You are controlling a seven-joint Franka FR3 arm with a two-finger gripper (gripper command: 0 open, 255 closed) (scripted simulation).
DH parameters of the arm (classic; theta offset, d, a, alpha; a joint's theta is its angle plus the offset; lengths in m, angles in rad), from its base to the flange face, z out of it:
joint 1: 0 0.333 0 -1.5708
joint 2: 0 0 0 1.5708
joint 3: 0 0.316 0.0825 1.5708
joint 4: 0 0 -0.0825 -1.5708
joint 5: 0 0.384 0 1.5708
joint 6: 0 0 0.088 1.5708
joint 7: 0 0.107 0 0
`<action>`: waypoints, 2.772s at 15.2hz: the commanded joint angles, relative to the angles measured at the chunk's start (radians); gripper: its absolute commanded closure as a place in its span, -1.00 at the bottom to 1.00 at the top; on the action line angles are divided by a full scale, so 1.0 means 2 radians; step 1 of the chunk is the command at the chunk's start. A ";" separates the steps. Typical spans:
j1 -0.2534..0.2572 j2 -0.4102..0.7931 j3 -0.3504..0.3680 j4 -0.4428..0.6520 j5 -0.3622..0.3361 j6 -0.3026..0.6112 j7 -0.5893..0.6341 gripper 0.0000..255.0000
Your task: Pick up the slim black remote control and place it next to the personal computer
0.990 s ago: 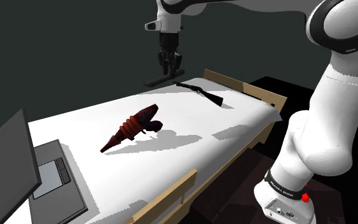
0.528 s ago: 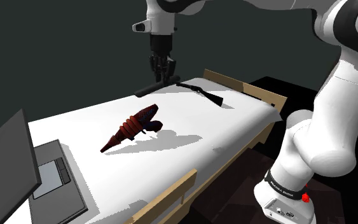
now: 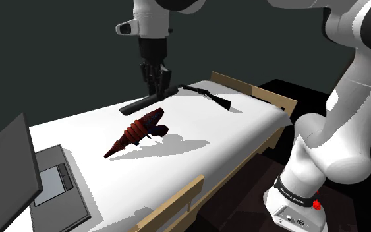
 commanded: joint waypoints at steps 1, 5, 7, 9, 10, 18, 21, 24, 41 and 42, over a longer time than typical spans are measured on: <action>0.013 0.000 0.014 0.000 0.002 0.001 0.027 1.00; 0.036 0.011 0.038 0.012 0.005 0.002 0.074 1.00; 0.047 0.019 0.050 0.022 0.006 0.002 0.097 1.00; 0.059 0.030 0.061 0.035 0.006 0.001 0.120 1.00; 0.065 0.036 0.067 0.042 0.006 0.001 0.132 1.00; 0.117 0.103 0.108 0.125 -0.005 -0.011 0.225 1.00; 0.128 0.118 0.114 0.131 -0.009 -0.002 0.242 1.00; 0.128 0.116 0.114 0.108 -0.008 0.019 0.241 1.00; 0.127 0.125 0.113 0.006 -0.010 0.131 0.236 1.00; 0.127 0.126 0.112 0.001 -0.010 0.137 0.236 1.00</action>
